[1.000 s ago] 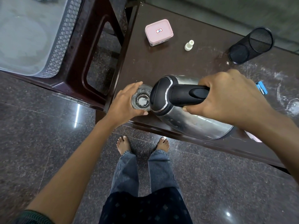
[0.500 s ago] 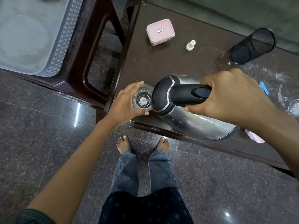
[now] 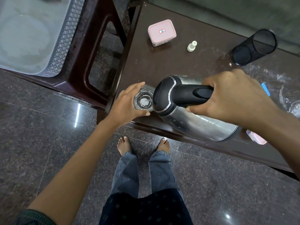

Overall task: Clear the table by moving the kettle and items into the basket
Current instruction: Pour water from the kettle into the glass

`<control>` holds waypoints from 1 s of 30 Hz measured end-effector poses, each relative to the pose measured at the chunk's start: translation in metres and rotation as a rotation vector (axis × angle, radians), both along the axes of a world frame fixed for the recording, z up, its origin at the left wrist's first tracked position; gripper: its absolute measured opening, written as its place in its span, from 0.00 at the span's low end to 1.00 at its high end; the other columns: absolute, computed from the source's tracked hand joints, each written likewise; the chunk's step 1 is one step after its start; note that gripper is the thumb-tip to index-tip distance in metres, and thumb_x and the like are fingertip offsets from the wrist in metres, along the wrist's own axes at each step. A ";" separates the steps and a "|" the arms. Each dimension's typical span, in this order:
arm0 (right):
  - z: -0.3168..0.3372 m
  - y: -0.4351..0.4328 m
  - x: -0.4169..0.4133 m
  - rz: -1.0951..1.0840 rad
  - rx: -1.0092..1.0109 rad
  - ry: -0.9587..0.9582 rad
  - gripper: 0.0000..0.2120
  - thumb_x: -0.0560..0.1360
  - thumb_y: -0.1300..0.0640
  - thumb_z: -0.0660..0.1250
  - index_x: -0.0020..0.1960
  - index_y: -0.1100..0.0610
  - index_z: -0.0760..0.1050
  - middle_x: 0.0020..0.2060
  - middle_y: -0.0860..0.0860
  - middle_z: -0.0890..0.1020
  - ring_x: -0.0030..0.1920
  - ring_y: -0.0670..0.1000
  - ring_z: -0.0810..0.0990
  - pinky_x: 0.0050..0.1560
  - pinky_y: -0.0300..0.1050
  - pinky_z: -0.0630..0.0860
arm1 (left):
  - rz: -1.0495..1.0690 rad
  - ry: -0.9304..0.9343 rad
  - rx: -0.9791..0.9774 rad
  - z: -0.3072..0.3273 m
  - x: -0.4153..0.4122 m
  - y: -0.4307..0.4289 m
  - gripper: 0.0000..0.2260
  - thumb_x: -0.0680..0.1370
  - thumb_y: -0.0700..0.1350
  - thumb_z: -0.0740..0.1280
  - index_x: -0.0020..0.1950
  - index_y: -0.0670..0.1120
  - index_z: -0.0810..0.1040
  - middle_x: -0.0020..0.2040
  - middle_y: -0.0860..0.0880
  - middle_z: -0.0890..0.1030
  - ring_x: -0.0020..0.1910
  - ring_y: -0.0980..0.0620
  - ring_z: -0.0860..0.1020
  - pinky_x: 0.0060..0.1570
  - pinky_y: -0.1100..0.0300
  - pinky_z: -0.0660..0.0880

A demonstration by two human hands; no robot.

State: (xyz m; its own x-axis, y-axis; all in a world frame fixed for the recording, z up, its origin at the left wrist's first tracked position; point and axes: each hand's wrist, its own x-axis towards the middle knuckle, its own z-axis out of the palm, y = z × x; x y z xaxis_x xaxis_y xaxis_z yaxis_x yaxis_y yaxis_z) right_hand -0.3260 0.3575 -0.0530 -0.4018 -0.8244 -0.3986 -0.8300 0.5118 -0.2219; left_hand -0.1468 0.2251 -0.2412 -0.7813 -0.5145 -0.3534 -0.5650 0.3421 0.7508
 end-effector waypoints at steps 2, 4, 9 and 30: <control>0.000 0.000 0.000 0.002 0.000 0.000 0.16 0.62 0.45 0.71 0.34 0.57 0.73 0.26 0.51 0.72 0.34 0.60 0.74 0.29 0.40 0.61 | 0.000 -0.001 0.002 0.000 0.000 0.000 0.45 0.61 0.50 0.80 0.73 0.53 0.61 0.70 0.53 0.68 0.66 0.48 0.70 0.66 0.47 0.69; 0.000 -0.001 0.000 0.007 0.004 -0.002 0.16 0.62 0.45 0.71 0.34 0.57 0.74 0.26 0.51 0.72 0.34 0.60 0.74 0.29 0.41 0.61 | 0.004 0.005 0.009 -0.002 0.000 0.000 0.46 0.60 0.51 0.80 0.73 0.54 0.61 0.70 0.54 0.68 0.66 0.48 0.70 0.65 0.46 0.70; 0.001 -0.002 0.000 0.003 0.009 -0.004 0.16 0.62 0.44 0.71 0.33 0.56 0.72 0.26 0.50 0.71 0.33 0.60 0.73 0.28 0.40 0.60 | 0.010 -0.003 0.015 -0.001 0.000 0.000 0.46 0.60 0.51 0.80 0.73 0.54 0.61 0.70 0.54 0.68 0.66 0.48 0.70 0.65 0.46 0.70; 0.016 -0.005 -0.001 -0.003 -0.020 0.012 0.18 0.61 0.43 0.71 0.29 0.53 0.67 0.26 0.51 0.70 0.36 0.62 0.73 0.32 0.44 0.61 | 0.011 -0.036 0.011 0.006 -0.001 0.001 0.45 0.61 0.50 0.79 0.74 0.53 0.60 0.71 0.53 0.67 0.69 0.49 0.67 0.69 0.47 0.65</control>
